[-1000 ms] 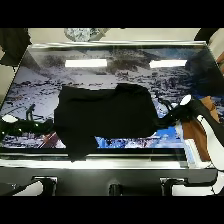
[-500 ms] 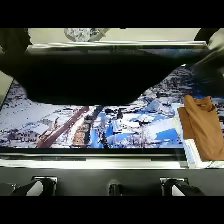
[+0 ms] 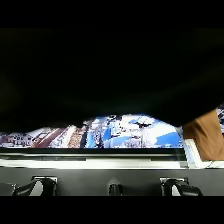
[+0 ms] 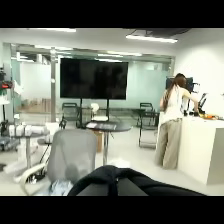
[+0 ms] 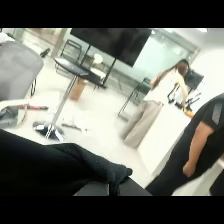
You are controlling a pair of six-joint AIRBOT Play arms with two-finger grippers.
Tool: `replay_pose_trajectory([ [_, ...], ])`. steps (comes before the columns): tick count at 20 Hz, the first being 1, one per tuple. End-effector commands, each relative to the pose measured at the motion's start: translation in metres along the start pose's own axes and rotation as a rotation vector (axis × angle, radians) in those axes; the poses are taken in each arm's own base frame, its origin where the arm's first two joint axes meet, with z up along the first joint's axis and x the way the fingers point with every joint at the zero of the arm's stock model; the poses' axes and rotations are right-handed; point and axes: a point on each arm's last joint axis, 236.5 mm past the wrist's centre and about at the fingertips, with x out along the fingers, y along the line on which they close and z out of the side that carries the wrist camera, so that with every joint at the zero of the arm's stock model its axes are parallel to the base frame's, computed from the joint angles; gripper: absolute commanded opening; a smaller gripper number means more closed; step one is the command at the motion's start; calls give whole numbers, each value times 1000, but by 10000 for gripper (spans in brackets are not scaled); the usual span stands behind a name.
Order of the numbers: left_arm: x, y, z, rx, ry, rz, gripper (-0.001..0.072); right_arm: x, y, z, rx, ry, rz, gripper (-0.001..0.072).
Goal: Fold the shirts.
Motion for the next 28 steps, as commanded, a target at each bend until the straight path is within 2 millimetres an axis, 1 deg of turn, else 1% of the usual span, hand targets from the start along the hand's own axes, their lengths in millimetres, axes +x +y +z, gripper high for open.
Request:
replay_pose_trajectory([
  [1,9,14,-36,-25,149,35,25,20,16,-42,31,168,75,46],
  [2,22,26,-64,-45,255,42,25,36,29,-69,36,269,132,46],
  [3,36,38,-96,-74,366,42,24,54,45,-104,43,398,203,46],
  [5,71,69,-181,-170,622,36,24,91,89,-196,63,729,398,46],
  [6,87,83,-233,-225,755,28,23,104,114,-242,75,883,497,45],
  [7,99,93,-286,-266,875,14,22,118,142,-288,69,1018,599,45],
  [8,105,101,-346,-311,1011,-3,22,131,169,-329,70,1123,675,45],
  [9,105,104,-402,-355,1133,-17,22,144,200,-370,74,1205,739,45],
  [10,103,104,-460,-403,1242,-29,22,159,227,-403,90,1256,764,45],
  [11,102,106,-511,-442,1318,-29,23,179,252,-435,107,1273,763,46],
  [12,102,108,-553,-466,1363,-22,23,203,271,-460,130,1254,737,46],
  [13,106,111,-589,-496,1394,-3,23,226,288,-481,190,1224,700,46],
  [14,113,112,-615,-529,1399,5,24,246,300,-495,256,1185,663,47],
  [15,125,115,-634,-564,1377,20,24,265,307,-505,298,1144,617,47],
  [16,140,118,-646,-593,1337,37,24,281,308,-510,319,1100,578,47],
  [17,157,121,-651,-626,1280,52,24,295,307,-511,341,1055,540,47],
  [19,188,128,-651,-680,1164,84,25,311,302,-507,341,994,500,48],
  [20,195,130,-649,-675,1134,83,25,312,300,-507,335,987,494,47],
  [21,196,128,-645,-639,1130,53,24,310,299,-505,333,994,500,47],
  [22,194,124,-639,-603,1144,7,24,302,298,-501,320,1013,521,47],
  [23,186,121,-630,-574,1175,-36,24,290,297,-495,283,1036,563,47],
  [24,174,120,-622,-545,1220,-58,24,274,296,-489,230,1066,628,47],
  [25,156,121,-614,-502,1286,-76,24,249,296,-483,182,1124,711,47],
  [26,133,122,-611,-469,1374,-82,24,217,297,-480,155,1215,796,47],
  [28,74,129,-614,-445,1620,-22,24,163,301,-485,128,1387,940,47],
])
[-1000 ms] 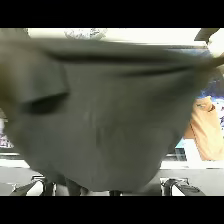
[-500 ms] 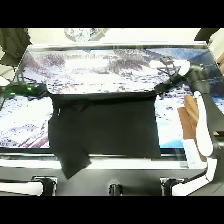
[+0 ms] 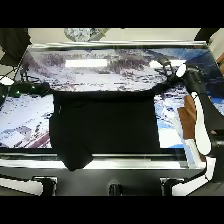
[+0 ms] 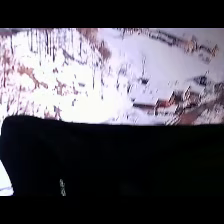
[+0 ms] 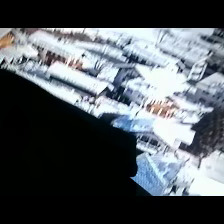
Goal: Fold the shirts.
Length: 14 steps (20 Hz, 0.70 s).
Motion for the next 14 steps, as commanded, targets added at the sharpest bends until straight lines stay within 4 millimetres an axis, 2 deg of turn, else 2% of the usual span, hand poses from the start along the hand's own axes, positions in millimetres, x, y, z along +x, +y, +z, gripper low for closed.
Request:
replay_pose_trajectory([
  [1,-23,30,-83,-49,339,137,24,-11,41,-83,-68,322,179,47],
  [3,-16,31,-120,-97,456,120,24,2,51,-110,-51,398,222,47],
  [5,-9,34,-144,-124,518,111,24,12,54,-120,-34,416,228,47],
  [9,-1,37,-153,-143,528,112,29,22,56,-99,54,325,218,63],
  [10,-2,36,-152,-146,523,106,88,23,58,-92,73,300,228,174],
  [11,-5,36,-152,-151,525,105,280,22,60,-89,77,287,238,351],
  [12,-11,37,-153,-173,526,108,397,14,61,-94,50,310,254,437],
  [14,-30,39,-154,-192,519,105,405,-12,55,-108,39,348,279,443],
])
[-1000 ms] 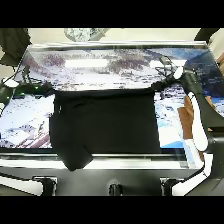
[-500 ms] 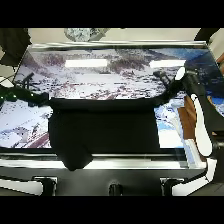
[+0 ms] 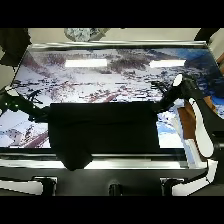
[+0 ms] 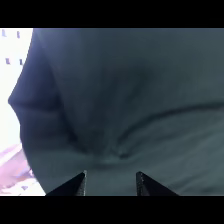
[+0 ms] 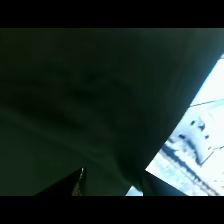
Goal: Fold the shirts.
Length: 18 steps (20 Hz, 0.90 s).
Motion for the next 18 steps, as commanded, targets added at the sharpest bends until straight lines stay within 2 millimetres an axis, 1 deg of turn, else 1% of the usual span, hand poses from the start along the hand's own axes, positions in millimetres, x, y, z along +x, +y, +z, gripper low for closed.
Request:
replay_pose_trajectory([
  [1,-20,8,-20,-47,12,-14,405,-29,-3,-30,17,43,37,448],
  [2,-27,12,-29,-68,-1,-17,405,-41,-10,-46,49,55,41,447],
  [3,-28,15,-40,-86,-9,-20,406,-50,-15,-59,74,59,42,447],
  [4,-21,18,-58,-103,-8,-25,405,-56,-17,-70,95,54,34,447],
  [5,-8,18,-81,-123,14,-32,405,-56,-16,-78,101,42,24,447],
  [7,28,18,-129,-154,47,-41,405,-49,-10,-89,97,21,12,447],
  [8,42,17,-147,-154,56,-46,406,-44,-6,-95,102,21,17,447],
  [9,52,13,-160,-141,58,-60,405,-39,-2,-102,101,33,24,447],
  [10,57,11,-168,-130,53,-68,405,-34,2,-110,87,50,36,447],
  [12,64,9,-176,-120,48,-73,405,-27,10,-124,66,90,65,447],
  [13,67,9,-176,-126,43,-74,404,-23,13,-132,55,107,73,447],
  [16,75,-1,-168,-159,1,-130,399,-9,19,-151,67,140,78,452],
  [18,82,-3,-170,-175,2,-142,399,-1,24,-161,74,137,75,459],
])
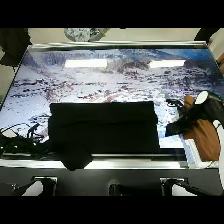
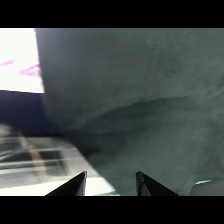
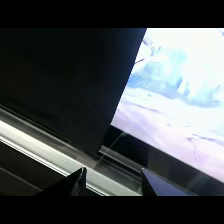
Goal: Fold the shirts.
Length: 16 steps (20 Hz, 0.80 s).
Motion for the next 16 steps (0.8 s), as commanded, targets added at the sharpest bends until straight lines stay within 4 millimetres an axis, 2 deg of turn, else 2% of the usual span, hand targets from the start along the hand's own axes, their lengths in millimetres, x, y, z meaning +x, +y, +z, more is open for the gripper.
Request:
replay_pose_trajectory([
  [1,16,-2,-4,-24,-14,-28,399,17,5,-17,2,7,-3,500],
  [4,24,3,-7,-54,-17,-22,387,28,9,-26,9,8,-1,561],
  [5,24,3,-5,-55,-23,-21,342,33,10,-31,13,19,9,561],
  [6,24,4,-4,-55,-30,-19,244,39,13,-34,18,30,23,562],
  [7,24,3,-3,-56,-32,-23,191,46,15,-37,25,35,34,564],
  [9,23,2,-3,-57,-33,-27,26,60,23,-38,44,24,75,604],
  [12,23,2,-3,-57,-33,-26,24,81,40,-32,89,-29,154,629],
  [14,23,2,-3,-56,-34,-26,24,90,36,-29,126,-55,143,625],
  [15,23,2,-2,-56,-35,-25,24,92,35,-25,150,-74,140,606],
  [16,23,2,-2,-56,-36,-25,24,93,35,-20,176,-98,143,536],
])
